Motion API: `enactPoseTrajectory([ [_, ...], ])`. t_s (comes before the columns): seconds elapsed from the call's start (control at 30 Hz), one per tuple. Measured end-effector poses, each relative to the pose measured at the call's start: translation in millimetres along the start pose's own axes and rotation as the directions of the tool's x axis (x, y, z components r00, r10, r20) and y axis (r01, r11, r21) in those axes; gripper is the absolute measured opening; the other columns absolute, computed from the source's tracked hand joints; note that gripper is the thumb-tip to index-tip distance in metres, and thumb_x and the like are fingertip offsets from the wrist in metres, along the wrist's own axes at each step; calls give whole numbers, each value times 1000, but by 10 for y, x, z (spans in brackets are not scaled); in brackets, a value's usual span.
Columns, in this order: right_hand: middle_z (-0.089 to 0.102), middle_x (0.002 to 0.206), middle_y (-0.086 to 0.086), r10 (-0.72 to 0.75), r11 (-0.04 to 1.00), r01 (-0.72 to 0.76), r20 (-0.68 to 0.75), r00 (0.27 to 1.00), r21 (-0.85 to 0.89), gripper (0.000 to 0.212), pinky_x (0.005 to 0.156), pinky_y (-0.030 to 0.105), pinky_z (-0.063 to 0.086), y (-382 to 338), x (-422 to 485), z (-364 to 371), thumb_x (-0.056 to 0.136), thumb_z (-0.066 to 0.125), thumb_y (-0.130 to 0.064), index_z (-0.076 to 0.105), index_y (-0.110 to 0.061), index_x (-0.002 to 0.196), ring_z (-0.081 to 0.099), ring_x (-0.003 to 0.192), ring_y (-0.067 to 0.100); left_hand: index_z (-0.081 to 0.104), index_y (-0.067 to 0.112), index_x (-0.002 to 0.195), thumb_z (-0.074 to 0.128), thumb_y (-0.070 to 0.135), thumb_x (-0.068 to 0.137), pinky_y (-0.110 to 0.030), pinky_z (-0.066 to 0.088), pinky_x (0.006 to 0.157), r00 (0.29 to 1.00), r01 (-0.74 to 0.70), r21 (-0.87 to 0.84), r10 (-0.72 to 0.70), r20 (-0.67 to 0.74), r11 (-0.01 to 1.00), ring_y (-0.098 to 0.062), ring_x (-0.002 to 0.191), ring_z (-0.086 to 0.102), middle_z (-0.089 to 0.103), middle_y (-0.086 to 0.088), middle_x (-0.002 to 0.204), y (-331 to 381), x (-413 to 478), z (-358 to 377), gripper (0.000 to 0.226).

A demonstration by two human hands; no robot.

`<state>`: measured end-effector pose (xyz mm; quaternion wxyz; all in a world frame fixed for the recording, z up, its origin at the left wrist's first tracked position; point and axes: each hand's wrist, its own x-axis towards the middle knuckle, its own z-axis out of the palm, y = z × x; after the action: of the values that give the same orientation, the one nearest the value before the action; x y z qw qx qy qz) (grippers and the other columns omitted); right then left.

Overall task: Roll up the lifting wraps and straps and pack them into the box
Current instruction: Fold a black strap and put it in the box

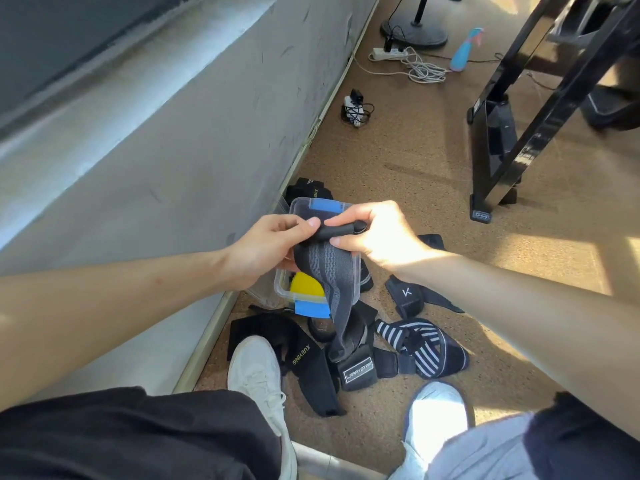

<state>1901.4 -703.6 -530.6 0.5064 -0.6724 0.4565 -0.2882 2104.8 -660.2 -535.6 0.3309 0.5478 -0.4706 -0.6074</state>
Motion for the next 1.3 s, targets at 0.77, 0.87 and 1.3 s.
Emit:
enactPoseTrajectory([
  [0.77, 75, 117, 15, 168, 889, -225, 174, 970, 399, 36, 88, 44, 61, -52, 116, -112, 92, 64, 9, 71, -10, 122, 73, 107, 31, 63, 8, 131, 49, 39, 106, -36, 53, 101, 999, 8, -25, -6, 48, 1000, -23, 108, 74, 77, -9, 115, 186, 40, -40, 42],
  [0.87, 74, 117, 12, 136, 934, -160, 97, 986, 318, 37, 87, 41, 62, -39, 130, -114, 87, 69, 11, 76, -14, 115, 73, 108, 27, 63, 8, 118, 54, 41, 103, -49, 59, 95, 1000, 11, -25, -11, 7, 1000, -30, 98, 76, 76, -9, 105, 179, 39, -40, 38],
  [1.3, 71, 123, 17, 247, 901, -313, 239, 939, 299, 34, 92, 55, 59, -64, 121, -94, 101, 60, -26, 63, -11, 132, 72, 109, 35, 60, 0, 116, 67, 0, 95, -30, 58, 54, 981, -164, 5, 164, -103, 986, -12, 71, 72, 69, -10, 90, 180, -10, -14, 22],
])
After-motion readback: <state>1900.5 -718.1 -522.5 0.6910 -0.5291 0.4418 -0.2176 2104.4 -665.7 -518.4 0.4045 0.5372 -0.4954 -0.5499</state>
